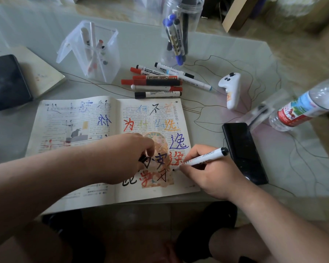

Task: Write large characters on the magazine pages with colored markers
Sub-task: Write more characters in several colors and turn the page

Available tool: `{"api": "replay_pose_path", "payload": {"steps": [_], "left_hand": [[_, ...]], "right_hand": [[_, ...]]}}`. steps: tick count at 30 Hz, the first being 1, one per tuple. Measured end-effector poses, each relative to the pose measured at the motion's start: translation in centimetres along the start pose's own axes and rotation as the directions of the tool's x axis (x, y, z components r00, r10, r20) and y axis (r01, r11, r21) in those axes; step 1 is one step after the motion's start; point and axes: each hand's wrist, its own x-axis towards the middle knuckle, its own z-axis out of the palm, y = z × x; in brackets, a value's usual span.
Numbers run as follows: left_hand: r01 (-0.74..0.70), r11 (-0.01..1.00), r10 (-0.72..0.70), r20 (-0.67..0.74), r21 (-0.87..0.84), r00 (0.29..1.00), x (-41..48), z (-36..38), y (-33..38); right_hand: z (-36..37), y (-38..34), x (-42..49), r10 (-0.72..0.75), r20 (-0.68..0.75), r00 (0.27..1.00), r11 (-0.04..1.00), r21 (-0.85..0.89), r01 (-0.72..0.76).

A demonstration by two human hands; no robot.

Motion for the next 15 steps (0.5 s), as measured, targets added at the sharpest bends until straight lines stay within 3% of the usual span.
{"api": "replay_pose_path", "payload": {"steps": [6,10,15], "left_hand": [[0.007,1.000,-0.007,0.005,0.002,1.000,-0.05,0.06,0.04],[0.010,1.000,-0.010,0.004,0.004,1.000,-0.13,0.01,-0.10],[0.011,1.000,-0.011,-0.006,0.003,1.000,-0.05,0.23,-0.29]], "right_hand": [[0.00,0.76,0.34,0.091,-0.107,0.990,0.996,0.010,-0.090],[-0.19,0.31,-0.30,0.002,-0.015,1.000,0.995,0.098,0.000],[0.07,-0.21,-0.46,0.007,0.059,0.998,1.000,-0.002,-0.007]]}}
